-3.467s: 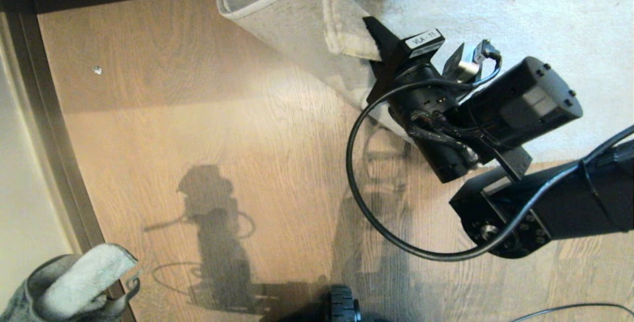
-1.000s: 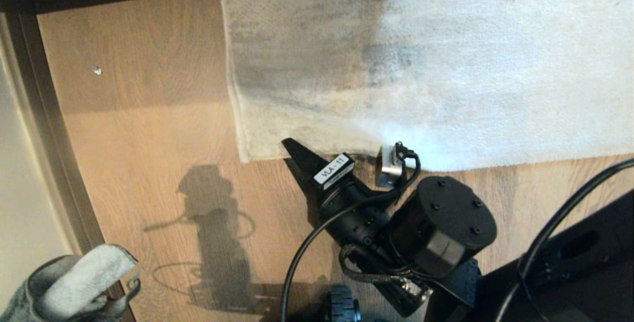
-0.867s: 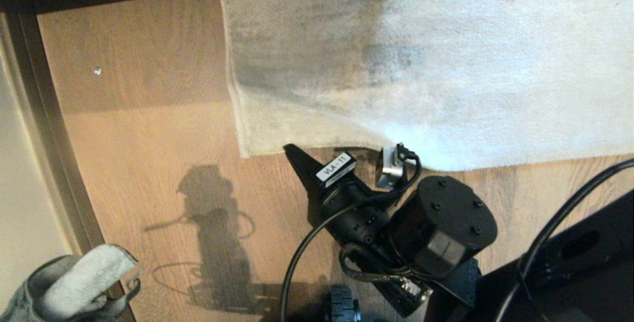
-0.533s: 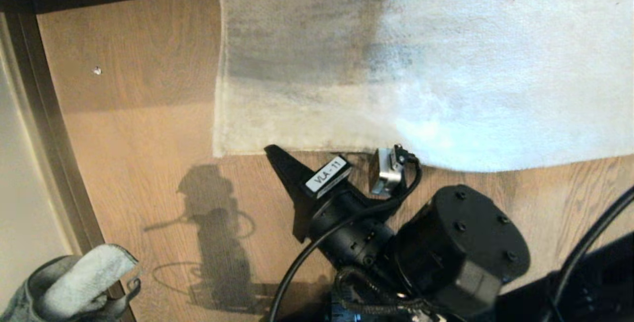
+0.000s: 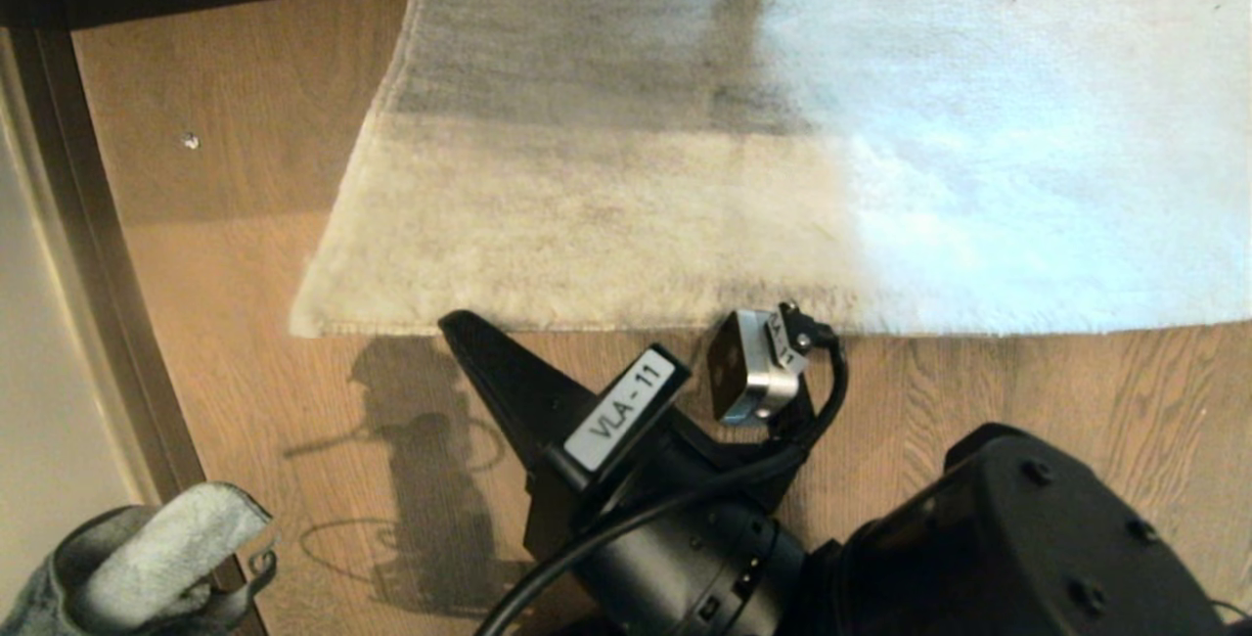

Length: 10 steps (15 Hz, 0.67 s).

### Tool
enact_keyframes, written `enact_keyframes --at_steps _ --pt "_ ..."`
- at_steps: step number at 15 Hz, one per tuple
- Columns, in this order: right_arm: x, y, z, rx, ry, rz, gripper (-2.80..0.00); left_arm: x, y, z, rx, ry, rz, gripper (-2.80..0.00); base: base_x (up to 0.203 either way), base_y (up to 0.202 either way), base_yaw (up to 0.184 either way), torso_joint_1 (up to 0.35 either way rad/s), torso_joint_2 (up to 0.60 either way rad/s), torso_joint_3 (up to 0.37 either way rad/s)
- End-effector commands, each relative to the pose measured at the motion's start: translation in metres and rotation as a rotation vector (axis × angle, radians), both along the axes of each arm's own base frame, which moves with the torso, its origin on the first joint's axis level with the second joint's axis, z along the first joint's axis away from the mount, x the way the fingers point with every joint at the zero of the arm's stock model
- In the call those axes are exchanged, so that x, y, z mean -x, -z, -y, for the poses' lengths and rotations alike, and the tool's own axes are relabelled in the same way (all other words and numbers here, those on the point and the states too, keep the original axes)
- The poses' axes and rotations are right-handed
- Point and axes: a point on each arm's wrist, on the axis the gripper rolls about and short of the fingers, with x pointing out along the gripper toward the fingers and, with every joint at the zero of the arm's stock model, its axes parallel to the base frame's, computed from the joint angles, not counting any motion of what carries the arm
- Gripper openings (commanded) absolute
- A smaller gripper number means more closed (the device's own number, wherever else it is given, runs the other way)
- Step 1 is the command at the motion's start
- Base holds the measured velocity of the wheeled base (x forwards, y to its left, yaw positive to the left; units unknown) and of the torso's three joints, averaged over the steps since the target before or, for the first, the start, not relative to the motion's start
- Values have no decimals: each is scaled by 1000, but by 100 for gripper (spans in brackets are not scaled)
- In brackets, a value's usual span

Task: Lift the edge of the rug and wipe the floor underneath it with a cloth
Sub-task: Lay down the carpet

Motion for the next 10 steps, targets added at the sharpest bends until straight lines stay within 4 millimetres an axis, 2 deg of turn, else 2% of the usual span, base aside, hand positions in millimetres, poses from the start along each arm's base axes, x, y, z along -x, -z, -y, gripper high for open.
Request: enact_keyframes --at_steps 1,7,10 --pt "1 3 3 -18 -6 -1 -280 0 0 0 0 1 1 -280 0 0 0 0 0 0" --pt "-4 45 1 129 7 -44 -280 0 0 0 0 1 1 -280 0 0 0 0 0 0" --pt "-17 53 3 154 51 -53 -280 0 0 0 0 0 1 -280 0 0 0 0 0 0"
